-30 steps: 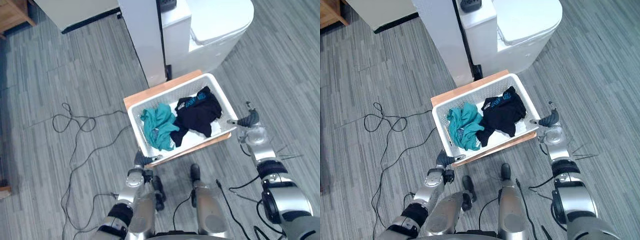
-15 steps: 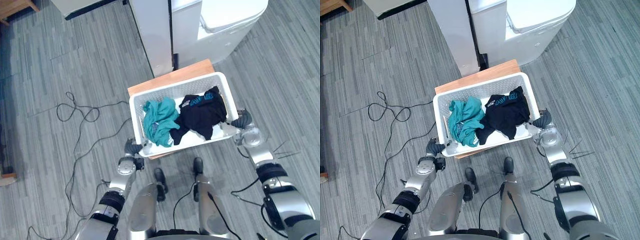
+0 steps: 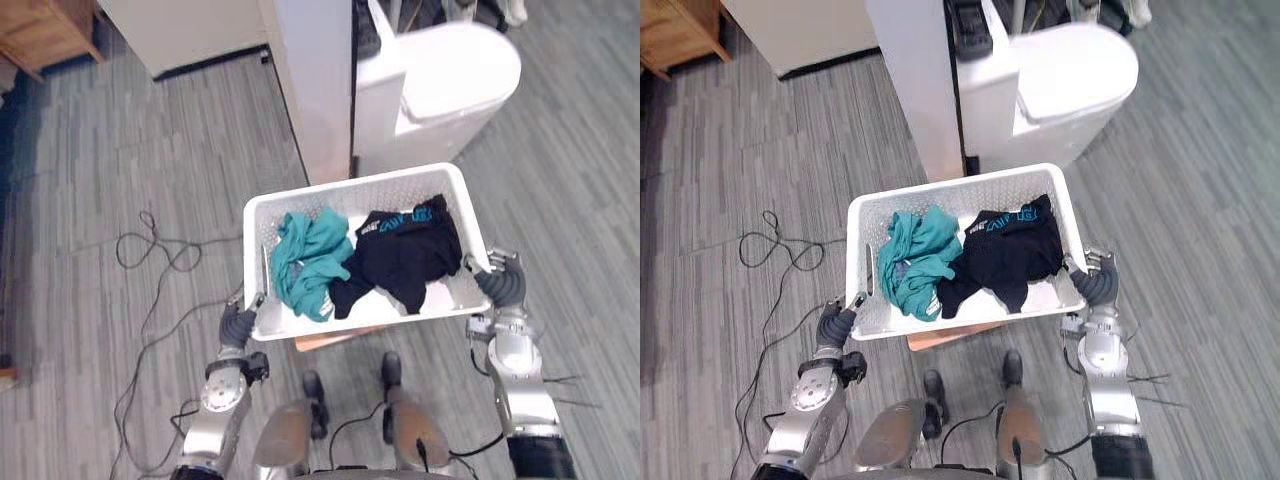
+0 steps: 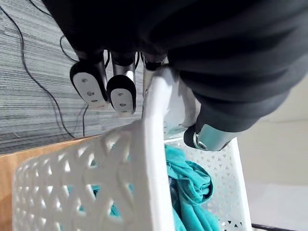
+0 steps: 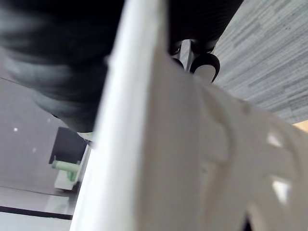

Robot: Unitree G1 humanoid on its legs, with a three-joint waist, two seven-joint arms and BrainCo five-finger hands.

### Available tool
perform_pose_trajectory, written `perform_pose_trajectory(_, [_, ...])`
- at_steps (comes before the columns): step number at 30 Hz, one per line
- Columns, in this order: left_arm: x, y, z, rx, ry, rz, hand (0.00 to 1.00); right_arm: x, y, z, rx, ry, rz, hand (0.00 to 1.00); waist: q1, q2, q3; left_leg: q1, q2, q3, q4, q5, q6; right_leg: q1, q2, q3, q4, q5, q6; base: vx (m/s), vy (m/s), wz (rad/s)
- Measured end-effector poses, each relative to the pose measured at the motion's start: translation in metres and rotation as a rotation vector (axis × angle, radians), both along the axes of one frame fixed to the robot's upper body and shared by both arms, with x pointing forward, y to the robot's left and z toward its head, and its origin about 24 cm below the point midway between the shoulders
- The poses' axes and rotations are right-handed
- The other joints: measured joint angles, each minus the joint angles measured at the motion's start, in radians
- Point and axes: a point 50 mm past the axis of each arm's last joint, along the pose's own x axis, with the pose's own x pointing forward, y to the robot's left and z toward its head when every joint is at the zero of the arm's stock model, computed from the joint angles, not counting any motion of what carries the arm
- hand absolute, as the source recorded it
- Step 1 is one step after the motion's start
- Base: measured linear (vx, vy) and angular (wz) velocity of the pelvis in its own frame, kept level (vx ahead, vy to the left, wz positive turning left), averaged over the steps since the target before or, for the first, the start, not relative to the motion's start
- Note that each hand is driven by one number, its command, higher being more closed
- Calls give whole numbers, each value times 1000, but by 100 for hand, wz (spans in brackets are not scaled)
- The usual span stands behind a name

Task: Pick up the laundry basket with both hands and put the clothes into the washing machine.

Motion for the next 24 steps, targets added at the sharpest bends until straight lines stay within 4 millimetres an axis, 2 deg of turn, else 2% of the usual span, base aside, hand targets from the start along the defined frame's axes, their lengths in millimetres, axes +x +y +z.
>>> perform_pose_trajectory(1, [-1, 1, 2, 0, -7, 6, 100, -1, 2, 0, 3, -4, 6, 100, 4, -3, -2, 0, -5, -36, 10, -2, 1, 0, 0, 14, 2, 0, 0, 28, -23, -52])
perform_pose_trajectory(2, [-3, 3, 4, 0, -18, 16, 100, -2, 4, 2, 0, -10, 17, 100, 17, -6, -9, 2, -17, -129, 27, -17, 7, -2, 3, 45, 4, 0, 0, -22, -14, -72])
perform_pose_trajectory(3, [-5, 4, 5, -2, -29, 21, 100, -2, 4, 2, -2, -14, 22, 100, 20, 2, -14, 14, -18, -199, 33, -51, -5, -3, 18, 79, 4, -2, 3, -40, 5, -79])
perform_pose_trajectory(4, [-5, 4, 5, -2, -32, 21, 100, -2, 4, 2, 0, -12, 22, 100, 19, 2, -18, 19, -18, -205, 35, -64, -13, -5, 23, 97, 5, -1, 5, -66, 61, -86])
perform_pose_trajectory(7, [-7, 4, 5, -9, -34, 26, 100, -18, 4, -10, 23, 34, 1, 100, 14, -25, -74, 24, -25, -106, 36, -75, 0, -52, 24, 190, 9, 25, 24, -56, 95, -96])
perform_pose_trajectory(10, [-7, 1, 4, -36, -38, 36, 100, -29, 5, -9, 41, 31, -14, 100, 9, -43, -86, 22, -28, 17, 87, -118, 22, -117, 50, 322, 31, 71, 35, -68, 101, -158])
perform_pose_trajectory(11, [-7, 1, 5, -48, -43, 46, 100, -25, 6, -6, 43, 19, -11, 100, 6, -47, -85, 20, -20, 80, 108, -135, 41, -138, 72, 301, 2, 157, 7, -144, 105, -214])
perform_pose_trajectory(12, [-6, 2, 6, -46, -47, 52, 100, -22, 7, -4, 46, 9, -6, 100, 5, -44, -86, 19, -4, 123, 106, -135, 42, -138, 88, 256, -53, 241, -37, -195, 53, -218])
perform_pose_trajectory(13, [-1, 3, 10, -41, -68, 48, 100, -18, 9, -2, 56, -5, -7, 100, 7, -44, -83, 17, 29, 210, 87, -125, 49, -160, 74, -11, 7, 175, -119, -146, 8, -188])
perform_pose_trajectory(14, [3, 2, 13, -41, -84, 48, 100, -16, 8, -2, 59, -6, -14, 100, 5, -52, -84, 32, 31, 273, 74, -118, 54, -174, 37, -242, 101, 41, -159, -158, 11, -218])
perform_pose_trajectory(15, [4, 1, 14, -46, -91, 57, 100, -12, 8, -3, 60, -5, -14, 100, 1, -46, -84, 57, 46, 357, 68, -117, 56, -168, -10, -444, 187, -61, -175, -104, 16, -179])
perform_pose_trajectory(16, [4, 2, 14, -46, -92, 61, 100, -10, 8, -3, 61, -1, -11, 100, -1, -42, -84, 72, 55, 396, 66, -117, 56, -167, -36, -507, 236, -97, -184, -136, -3, -185])
perform_pose_trajectory(17, [5, 2, 15, -46, -96, 62, 100, -9, 8, -7, 63, 14, -12, 100, -8, -40, -85, 104, 72, 461, 64, -117, 55, -162, -94, -573, 344, -157, -187, -115, -48, -161])
perform_pose_trajectory(18, [6, 2, 16, -48, -102, 61, 100, -9, 7, -12, 61, 36, -14, 100, -11, -38, -86, 132, 94, 514, 64, -121, 45, -156, -133, -579, 434, -200, -179, -88, -67, -153])
perform_pose_trajectory(19, [7, 1, 17, -49, -108, 61, 100, -9, 6, -15, 60, 48, -15, 100, -11, -38, -90, 145, 108, 542, 66, -126, 28, -153, -142, -561, 473, -219, -158, -19, -148, -137])
perform_pose_trajectory(21, [7, 0, 17, -57, -116, 62, 100, -9, 6, -18, 56, 66, -11, 100, -23, -67, -116, 147, 133, 584, 143, -191, -56, -131, -156, -400, 462, -279, -8, 67, -207, -125])
perform_pose_trajectory(22, [8, -4, 15, -76, -111, 69, 100, -7, 4, -17, 44, 66, -5, 100, -22, -43, -111, 139, 166, 579, 200, -215, -61, -140, -123, -366, 468, -286, -19, 125, -168, -129])
perform_pose_trajectory(23, [7, -6, 13, -92, -104, 76, 100, -6, 1, -16, 31, 71, 4, 100, -19, -18, -117, 125, 209, 544, 282, -213, -46, -142, -75, -330, 462, -294, -38, 166, -177, -147])
perform_pose_trajectory(24, [6, -7, 12, -93, -97, 77, 100, -7, 0, -17, 26, 84, 7, 100, -19, -14, -117, 85, 269, 470, 435, -186, -2, -136, -34, -285, 470, -300, -70, 173, -193, -135])
